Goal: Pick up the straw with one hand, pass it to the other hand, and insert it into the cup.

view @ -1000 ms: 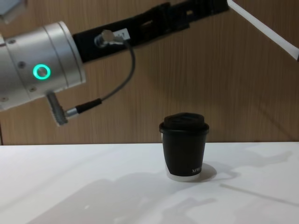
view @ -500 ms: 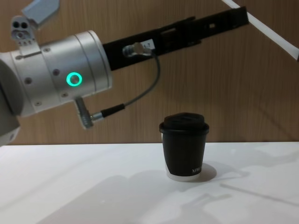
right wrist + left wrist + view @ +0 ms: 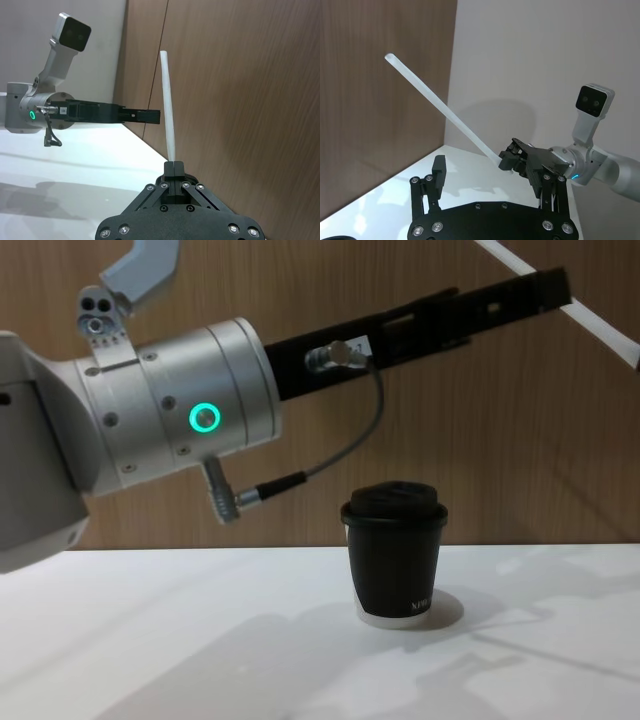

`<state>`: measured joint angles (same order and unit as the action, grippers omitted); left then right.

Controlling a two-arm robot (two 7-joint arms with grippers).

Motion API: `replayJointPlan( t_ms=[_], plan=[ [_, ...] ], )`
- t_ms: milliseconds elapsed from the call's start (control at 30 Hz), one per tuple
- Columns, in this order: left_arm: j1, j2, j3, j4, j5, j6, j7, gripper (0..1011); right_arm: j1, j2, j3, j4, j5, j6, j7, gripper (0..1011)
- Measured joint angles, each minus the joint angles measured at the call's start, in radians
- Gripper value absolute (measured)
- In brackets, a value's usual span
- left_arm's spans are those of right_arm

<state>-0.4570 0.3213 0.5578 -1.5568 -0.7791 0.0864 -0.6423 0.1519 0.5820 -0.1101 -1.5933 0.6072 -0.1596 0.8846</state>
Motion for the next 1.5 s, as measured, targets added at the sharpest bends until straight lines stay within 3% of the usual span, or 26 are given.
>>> replayJointPlan(
  t_ms=[600,1233,1500],
  plan=[
    [-0.011,-0.03,0.024,0.021,-0.033,0.005,0.007,1003,0.0,0.0,0.0,0.0,0.0,0.0,0.0,0],
    [-0.002,-0.07,0.003,0.04,-0.169,0.073,0.037,1003,0.0,0.0,0.0,0.0,0.0,0.0,0.0,0],
    [-0.003,-0.083,0.0,0.051,-0.203,0.09,0.047,1003,0.0,0.0,0.0,0.0,0.0,0.0,0.0,0]
  ],
)
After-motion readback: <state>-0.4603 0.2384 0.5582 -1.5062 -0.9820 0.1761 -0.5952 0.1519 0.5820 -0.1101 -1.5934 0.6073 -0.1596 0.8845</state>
